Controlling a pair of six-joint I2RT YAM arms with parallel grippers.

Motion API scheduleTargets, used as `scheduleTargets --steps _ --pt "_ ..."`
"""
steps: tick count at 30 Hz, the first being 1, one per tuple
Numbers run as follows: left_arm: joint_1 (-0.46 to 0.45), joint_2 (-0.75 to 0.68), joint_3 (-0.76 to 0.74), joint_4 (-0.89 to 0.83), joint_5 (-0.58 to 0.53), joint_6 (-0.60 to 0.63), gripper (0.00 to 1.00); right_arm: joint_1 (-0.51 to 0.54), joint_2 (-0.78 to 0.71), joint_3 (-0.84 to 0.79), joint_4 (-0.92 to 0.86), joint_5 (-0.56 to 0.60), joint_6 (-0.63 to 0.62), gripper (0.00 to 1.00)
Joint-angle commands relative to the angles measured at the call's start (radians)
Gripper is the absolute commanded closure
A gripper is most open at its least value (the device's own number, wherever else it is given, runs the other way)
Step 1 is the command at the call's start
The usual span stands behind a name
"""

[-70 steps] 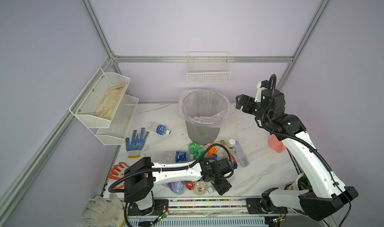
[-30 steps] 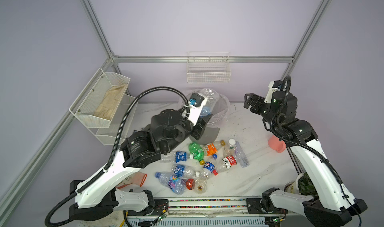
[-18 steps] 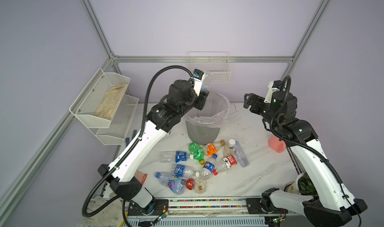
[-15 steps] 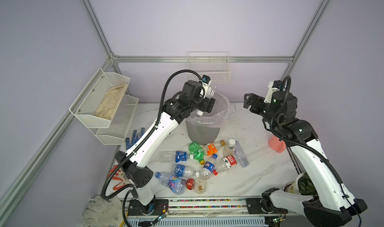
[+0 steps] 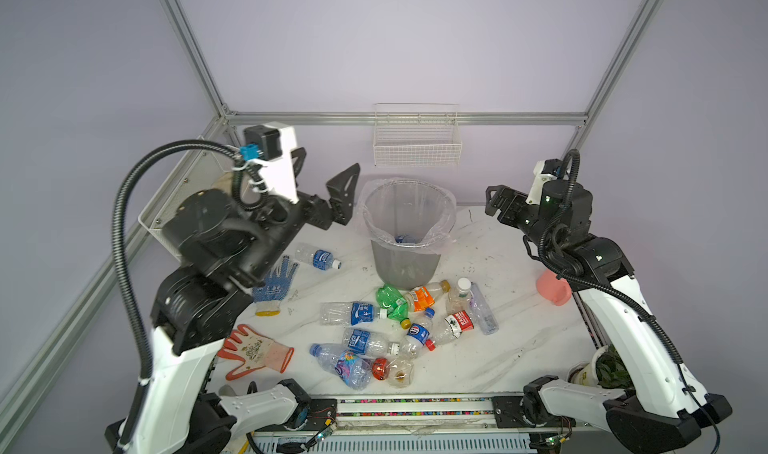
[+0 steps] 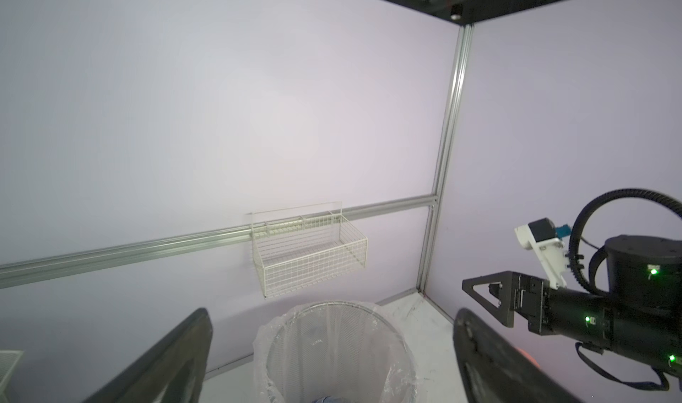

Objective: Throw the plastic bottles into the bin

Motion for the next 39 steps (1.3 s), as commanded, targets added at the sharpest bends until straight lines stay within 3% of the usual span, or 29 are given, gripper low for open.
scheduleTargets --steps 1,5,12,23,28,33,39 --pt "0.015 0.054 -0.13 -0.024 -0.1 -0.045 0.0 -0.003 0.005 -0.006 0.0 -0.006 0.006 0.02" --pt "0.059 0.041 -0.206 -0.065 -0.137 -0.116 0.0 -0.003 0.014 -0.007 0.002 -0.009 0.004 0.03" --pt "0.189 0.062 -0.263 -0.132 -0.094 -0.26 0.0 -0.003 0.015 -0.024 0.002 -0.008 0.001 0.02" --pt "0.499 0.172 -0.35 -0.218 0.179 -0.507 0.0 -0.004 0.007 -0.043 -0.004 0.007 -0.002 0.03" --pt "0.541 0.275 -0.356 -0.247 0.224 -0.569 0.0 -0.005 0.005 -0.052 -0.006 0.02 -0.005 0.02" --pt "0.544 0.398 -0.341 -0.303 0.09 -0.67 0.0 -0.005 0.012 -0.061 -0.003 0.018 -0.005 0.03" --pt "0.546 0.492 -0.341 -0.312 0.082 -0.728 0.0 -0.007 0.023 -0.064 -0.003 0.018 -0.007 0.02"
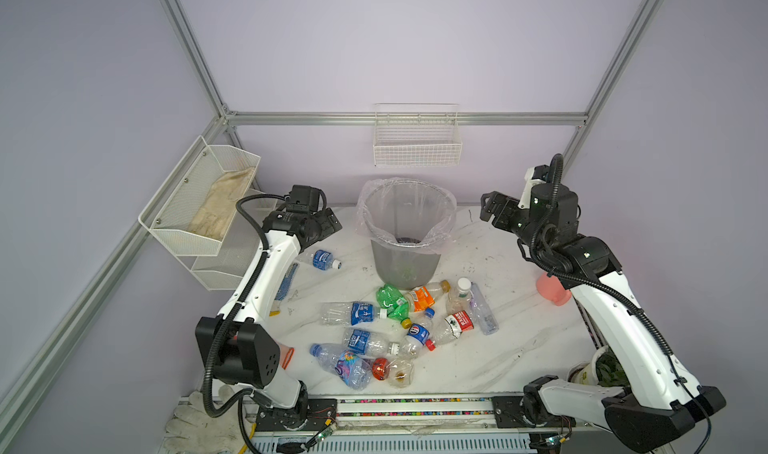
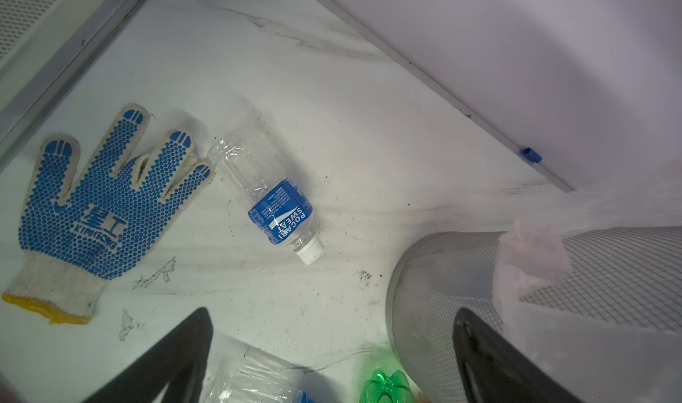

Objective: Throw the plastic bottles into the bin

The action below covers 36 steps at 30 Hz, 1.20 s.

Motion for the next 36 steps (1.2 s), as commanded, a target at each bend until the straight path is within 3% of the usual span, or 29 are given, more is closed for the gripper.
scheduleTargets --steps 1,17,36 --pt "0.013 0.014 -0.011 -0.009 -0.025 -0.079 0.0 -0.008 0.011 -0.01 -0.002 0.012 -0.007 0.02" --pt "0.125 0.39 0.091 -0.047 0.066 -0.19 0.0 -0.01 0.029 0.001 -0.004 -0.016 -0.023 0.03" --pt "0.147 0.455 0.193 -0.055 -0.051 -0.152 0.0 -0.013 0.04 -0.002 0.002 -0.025 -0.028 0.03"
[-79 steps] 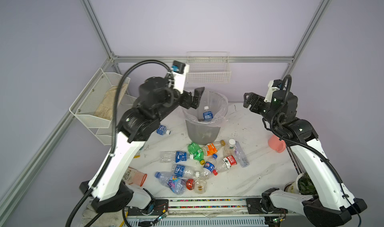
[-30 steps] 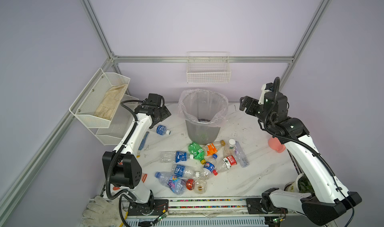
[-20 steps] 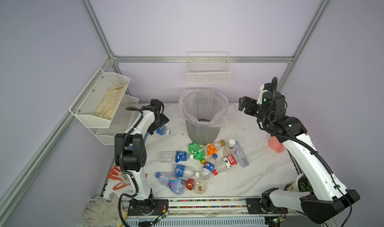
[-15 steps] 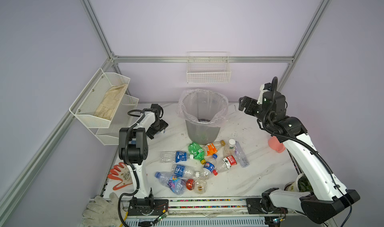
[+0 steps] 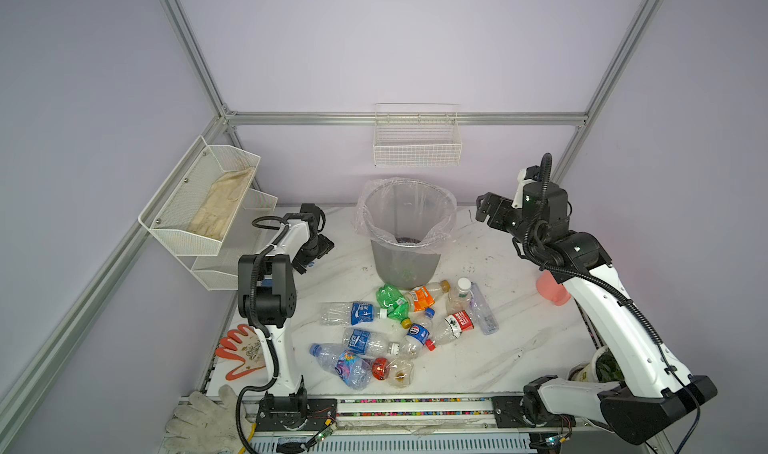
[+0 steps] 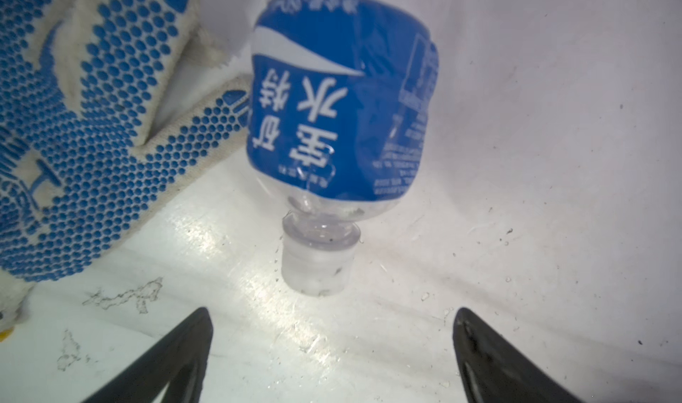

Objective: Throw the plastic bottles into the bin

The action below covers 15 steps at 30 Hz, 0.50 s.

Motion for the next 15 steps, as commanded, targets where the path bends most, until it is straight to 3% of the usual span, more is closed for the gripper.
scheduleTargets --steps 1,15 --pt "0.016 0.012 0.129 -0.012 -0.061 0.036 0.0 -0.007 0.0 -0.006 0.002 -0.005 -0.012 0.02" --pt "0.069 0.254 0.447 -0.055 -0.103 0.158 0.05 -0.012 0.006 -0.001 -0.002 0.003 -0.015 0.03"
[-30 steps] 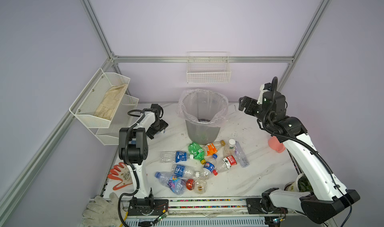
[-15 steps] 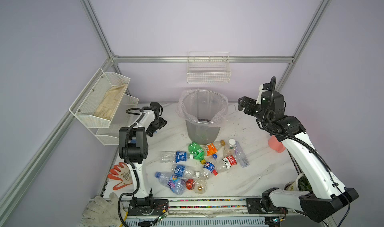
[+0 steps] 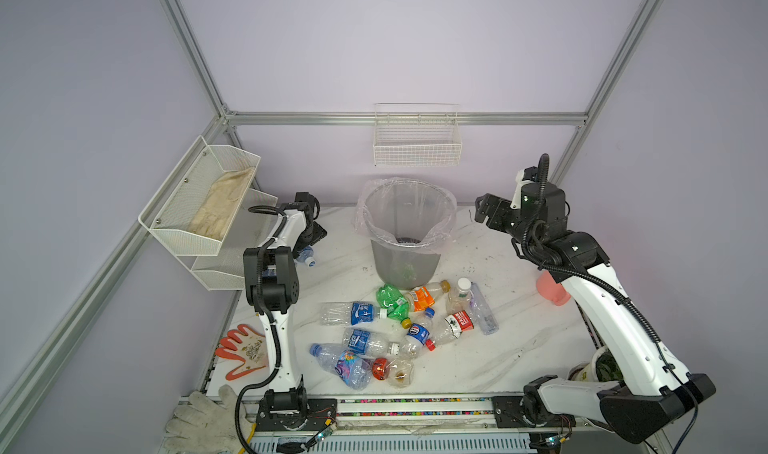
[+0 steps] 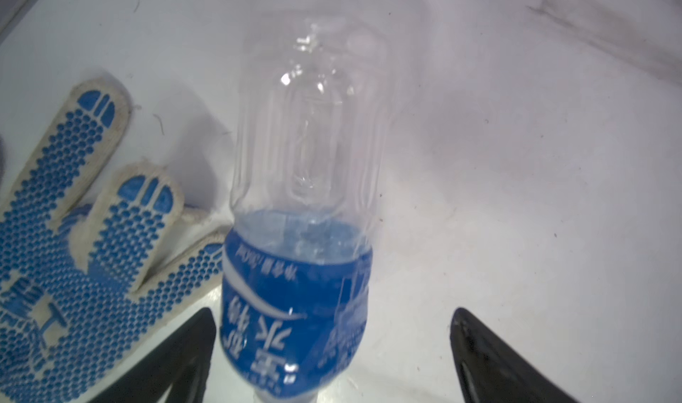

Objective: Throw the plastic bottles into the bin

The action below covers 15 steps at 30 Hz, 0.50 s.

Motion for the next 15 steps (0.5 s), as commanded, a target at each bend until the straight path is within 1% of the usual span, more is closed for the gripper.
scheduleTargets --steps 1,2,4,5,7,9,10,11,12,15 --pt "0.019 0.038 0.143 -0.03 -0.029 0.052 0.07 -0.009 -0.001 0.008 -0.003 0.008 -0.008 0.03" --pt "0.02 0.05 0.154 -0.033 -0.027 0.057 0.09 -0.009 -0.002 0.007 -0.004 0.008 -0.007 0.03" --pt "0.021 0.066 0.164 -0.042 -0.022 0.065 0.17 -0.009 -0.005 0.006 -0.007 0.009 -0.009 0.03" --pt "0.022 0.066 0.161 -0.042 -0.017 0.066 0.25 -0.01 -0.008 0.003 -0.007 0.008 -0.008 0.03" --pt "0.021 0.063 0.154 -0.04 0.017 0.072 0.6 -0.011 -0.015 0.002 -0.006 0.01 -0.007 0.03" --pt "0.023 0.055 0.147 -0.036 0.067 0.107 0.86 -0.011 -0.019 0.002 -0.007 0.01 -0.006 0.02" --pt "0.02 0.047 0.138 -0.036 0.085 0.114 0.94 -0.011 -0.021 0.004 -0.007 0.011 -0.007 0.03" --pt "0.018 0.036 0.126 -0.036 0.092 0.115 0.99 -0.011 -0.023 0.006 -0.006 0.011 -0.006 0.03" --pt "0.017 0.019 0.109 -0.034 0.091 0.116 1.0 -0.011 -0.025 0.007 -0.006 0.01 -0.005 0.03" --pt "0.001 -0.033 0.051 -0.019 0.068 0.124 1.0 -0.012 -0.032 0.005 -0.004 0.009 -0.004 0.03"
